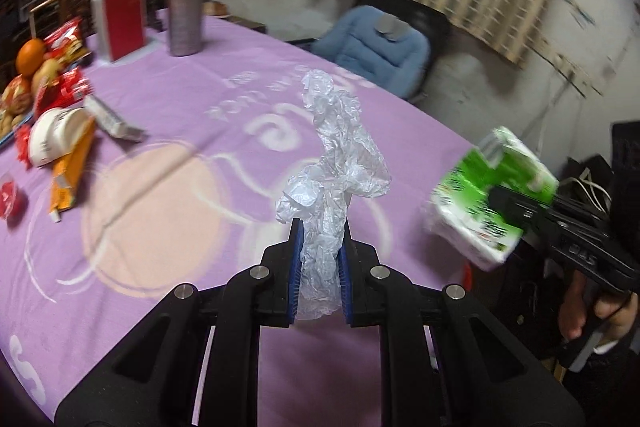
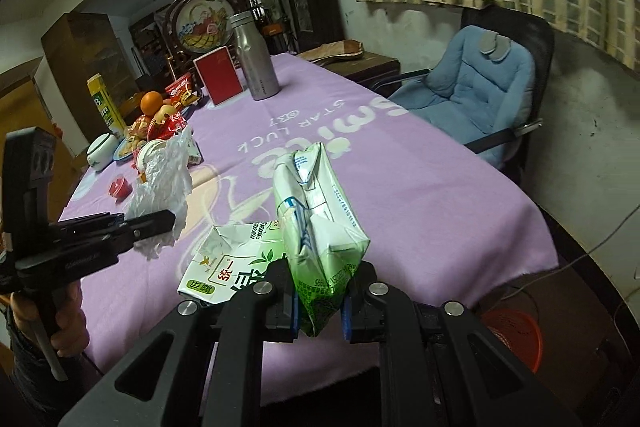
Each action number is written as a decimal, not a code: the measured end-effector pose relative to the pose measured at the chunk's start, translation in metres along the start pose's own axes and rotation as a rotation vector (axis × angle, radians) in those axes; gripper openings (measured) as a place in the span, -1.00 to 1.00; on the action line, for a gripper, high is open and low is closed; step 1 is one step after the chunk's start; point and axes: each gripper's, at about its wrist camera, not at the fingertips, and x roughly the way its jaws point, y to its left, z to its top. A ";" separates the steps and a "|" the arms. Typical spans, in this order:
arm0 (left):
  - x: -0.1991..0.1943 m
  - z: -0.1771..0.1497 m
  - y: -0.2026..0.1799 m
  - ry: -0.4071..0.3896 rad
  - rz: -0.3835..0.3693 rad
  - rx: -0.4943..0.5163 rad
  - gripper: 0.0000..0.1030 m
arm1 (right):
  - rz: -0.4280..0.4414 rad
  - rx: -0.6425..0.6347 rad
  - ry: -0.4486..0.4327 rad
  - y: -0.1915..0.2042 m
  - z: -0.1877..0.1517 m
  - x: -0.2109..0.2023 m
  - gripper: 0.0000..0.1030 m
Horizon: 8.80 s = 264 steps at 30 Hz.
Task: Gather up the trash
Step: 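Carry the plastic bag and drink carton in both tools over the red wastebasket, then open both tools to drop the bag and carton into the wastebasket, then move both open tools back over the table toward the remaining trash, then grasp the white barcode box with the right tool and lift it, then grasp the orange snack wrapper with the left tool while the right tool holds the white box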
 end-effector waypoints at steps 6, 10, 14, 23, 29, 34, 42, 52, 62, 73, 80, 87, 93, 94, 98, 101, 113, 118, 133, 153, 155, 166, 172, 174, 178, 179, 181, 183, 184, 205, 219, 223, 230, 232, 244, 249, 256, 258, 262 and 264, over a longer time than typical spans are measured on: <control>-0.002 -0.010 -0.055 0.016 -0.069 0.113 -0.67 | -0.012 0.019 0.021 -0.026 -0.015 -0.010 -0.71; 0.007 -0.018 -0.094 0.040 -0.115 0.189 -0.66 | -0.038 0.065 0.033 -0.053 -0.028 -0.017 -0.71; 0.024 -0.026 -0.128 0.081 -0.153 0.242 -0.66 | -0.070 0.116 0.042 -0.083 -0.043 -0.024 -0.71; 0.072 -0.043 -0.187 0.194 -0.199 0.329 -0.66 | -0.167 0.236 0.095 -0.159 -0.088 -0.031 -0.71; 0.115 -0.058 -0.219 0.296 -0.216 0.376 -0.66 | -0.219 0.320 0.155 -0.203 -0.124 -0.020 -0.71; 0.153 -0.067 -0.239 0.380 -0.215 0.401 -0.66 | -0.245 0.386 0.204 -0.233 -0.153 -0.008 -0.71; 0.198 -0.085 -0.264 0.487 -0.209 0.453 -0.66 | -0.285 0.472 0.288 -0.272 -0.194 0.016 -0.71; 0.261 -0.108 -0.276 0.616 -0.219 0.471 -0.66 | -0.327 0.589 0.416 -0.317 -0.246 0.056 -0.71; 0.339 -0.115 -0.288 0.733 -0.201 0.412 -0.66 | -0.327 0.672 0.435 -0.355 -0.267 0.091 -0.71; 0.391 -0.121 -0.291 0.809 -0.082 0.357 -0.15 | -0.360 0.653 0.503 -0.375 -0.265 0.126 -0.54; 0.384 -0.117 -0.283 0.844 -0.103 0.339 0.59 | -0.406 0.621 0.476 -0.366 -0.253 0.112 0.24; 0.355 -0.114 -0.286 0.806 -0.129 0.352 0.71 | -0.485 0.615 0.501 -0.359 -0.246 0.083 0.41; 0.323 -0.111 -0.290 0.739 -0.128 0.393 0.71 | -0.567 0.532 0.518 -0.337 -0.222 0.061 0.56; 0.317 -0.110 -0.290 0.725 -0.127 0.394 0.71 | -0.573 0.521 0.513 -0.333 -0.218 0.058 0.56; 0.293 -0.098 -0.285 0.656 -0.117 0.384 0.72 | -0.598 0.432 0.491 -0.307 -0.189 0.051 0.58; 0.275 -0.088 -0.277 0.610 -0.129 0.352 0.72 | -0.603 0.380 0.464 -0.286 -0.168 0.042 0.63; 0.190 -0.056 -0.243 0.371 -0.103 0.273 0.76 | -0.629 0.298 0.317 -0.223 -0.117 -0.005 0.69; 0.143 -0.042 -0.217 0.241 -0.078 0.233 0.78 | -0.594 0.272 0.212 -0.189 -0.095 -0.026 0.71; 0.000 -0.003 -0.143 -0.043 -0.169 0.159 0.87 | -0.392 0.096 0.010 -0.074 -0.012 -0.042 0.79; -0.065 0.054 0.063 -0.152 0.159 -0.218 0.87 | -0.054 -0.137 0.009 0.098 0.098 0.037 0.88; -0.062 0.054 0.083 -0.144 0.190 -0.260 0.87 | -0.030 -0.153 0.034 0.112 0.102 0.052 0.88; -0.054 0.031 0.178 -0.111 0.334 -0.520 0.87 | 0.089 -0.196 0.148 0.173 0.095 0.121 0.89; -0.054 0.024 0.198 -0.101 0.345 -0.579 0.87 | 0.094 -0.200 0.175 0.182 0.092 0.138 0.89; -0.055 0.021 0.203 -0.100 0.353 -0.594 0.87 | 0.095 -0.204 0.177 0.185 0.093 0.143 0.89; -0.053 0.020 0.212 -0.092 0.350 -0.612 0.87 | 0.096 -0.201 0.193 0.189 0.095 0.154 0.89; -0.053 0.020 0.213 -0.091 0.354 -0.614 0.87 | 0.099 -0.199 0.201 0.191 0.095 0.157 0.89; -0.052 0.019 0.214 -0.086 0.362 -0.613 0.87 | 0.104 -0.200 0.210 0.195 0.094 0.162 0.89; -0.050 0.019 0.216 -0.081 0.368 -0.612 0.87 | 0.106 -0.207 0.214 0.199 0.094 0.165 0.89; -0.050 0.019 0.217 -0.078 0.370 -0.613 0.87 | 0.106 -0.212 0.216 0.201 0.094 0.167 0.89; -0.073 -0.011 0.285 -0.099 0.446 -0.840 0.87 | 0.042 -0.330 0.214 0.241 0.108 0.229 0.87; -0.055 -0.005 0.277 -0.043 0.447 -0.795 0.87 | -0.043 -0.543 0.177 0.279 0.114 0.293 0.49; -0.049 -0.003 0.274 -0.028 0.448 -0.775 0.87 | 0.003 -0.541 0.216 0.284 0.112 0.299 -0.33; -0.046 -0.001 0.267 -0.020 0.445 -0.750 0.87 | 0.086 -0.464 0.224 0.272 0.114 0.275 -0.58; -0.046 0.001 0.263 -0.021 0.443 -0.734 0.87 | 0.112 -0.426 0.219 0.261 0.116 0.261 -0.58; -0.025 0.017 0.218 0.001 0.409 -0.550 0.87 | 0.156 -0.221 0.243 0.172 0.104 0.204 -0.58; -0.012 0.022 0.197 0.016 0.394 -0.452 0.87 | 0.160 -0.190 0.258 0.152 0.093 0.192 -0.58; 0.009 0.022 0.197 0.022 0.413 -0.416 0.87 | 0.163 -0.154 0.267 0.135 0.083 0.186 -0.58; 0.012 0.021 0.198 0.020 0.411 -0.419 0.87 | 0.165 -0.148 0.271 0.133 0.081 0.185 -0.58; 0.018 0.021 0.197 0.001 0.392 -0.428 0.81 | 0.172 -0.139 0.274 0.129 0.080 0.185 -0.58; 0.024 0.021 0.197 0.010 0.380 -0.428 0.73 | 0.173 -0.134 0.272 0.129 0.079 0.184 -0.58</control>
